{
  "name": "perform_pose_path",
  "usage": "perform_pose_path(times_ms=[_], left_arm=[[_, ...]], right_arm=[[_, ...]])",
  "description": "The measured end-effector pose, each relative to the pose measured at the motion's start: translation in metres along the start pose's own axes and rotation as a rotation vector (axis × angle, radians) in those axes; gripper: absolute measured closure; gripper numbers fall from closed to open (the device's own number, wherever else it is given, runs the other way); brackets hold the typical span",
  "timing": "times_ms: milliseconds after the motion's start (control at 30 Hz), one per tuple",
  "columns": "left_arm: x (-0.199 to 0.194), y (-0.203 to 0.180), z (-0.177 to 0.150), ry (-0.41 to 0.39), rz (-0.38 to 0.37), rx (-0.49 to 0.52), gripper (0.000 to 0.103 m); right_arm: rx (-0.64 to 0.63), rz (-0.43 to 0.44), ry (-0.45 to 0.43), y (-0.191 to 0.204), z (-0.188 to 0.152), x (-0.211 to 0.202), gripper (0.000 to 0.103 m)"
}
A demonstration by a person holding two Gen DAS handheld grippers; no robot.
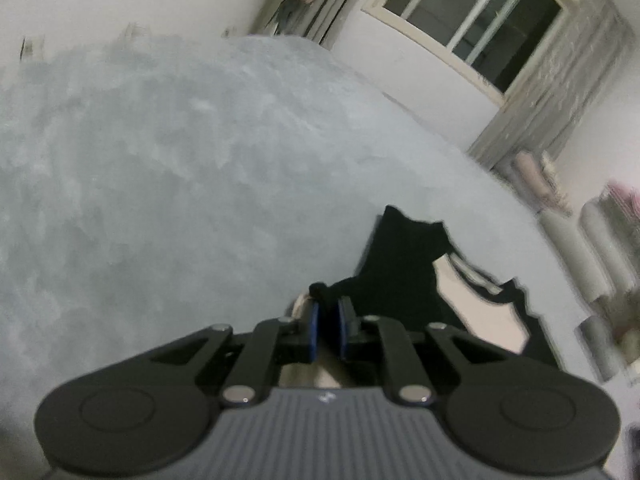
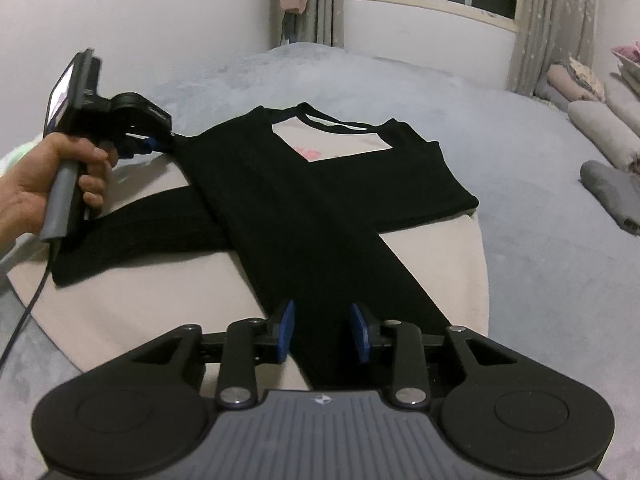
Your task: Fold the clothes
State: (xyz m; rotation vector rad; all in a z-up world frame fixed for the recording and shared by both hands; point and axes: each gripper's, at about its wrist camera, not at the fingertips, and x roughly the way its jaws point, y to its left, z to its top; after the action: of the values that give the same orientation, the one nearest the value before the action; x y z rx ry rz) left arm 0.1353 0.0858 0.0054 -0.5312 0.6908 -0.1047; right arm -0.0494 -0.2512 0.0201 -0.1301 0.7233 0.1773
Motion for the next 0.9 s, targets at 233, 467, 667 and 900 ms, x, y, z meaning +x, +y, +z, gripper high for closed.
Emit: perform_pose_path(times_ms=[233,467,667,900], left_arm=[[-0.020,-0.007,0.013,-0.074,-0.009,0.077,0.091],[0.005,-0.055,-0.021,-0.004,0.006,0.349,0.086],[0.018,-0.054,-0.023,0.036,0.122,0.373,0.101],[0.008,-0.047,-0.015,0.003,0.089,0.338,0.100]], right_arm=[[-0.003,0.003,-0.010,0.004,0.001,-0.001,0.065],[0.049,0.025,-0.019,-0.004,0.002,-0.001,0.065],[0.132,0.063,0.039,-0.020,-0.002,0.005,0.065],[0.287,0.107,-0.063,-0.046,-0.001,-0.012,0.065]])
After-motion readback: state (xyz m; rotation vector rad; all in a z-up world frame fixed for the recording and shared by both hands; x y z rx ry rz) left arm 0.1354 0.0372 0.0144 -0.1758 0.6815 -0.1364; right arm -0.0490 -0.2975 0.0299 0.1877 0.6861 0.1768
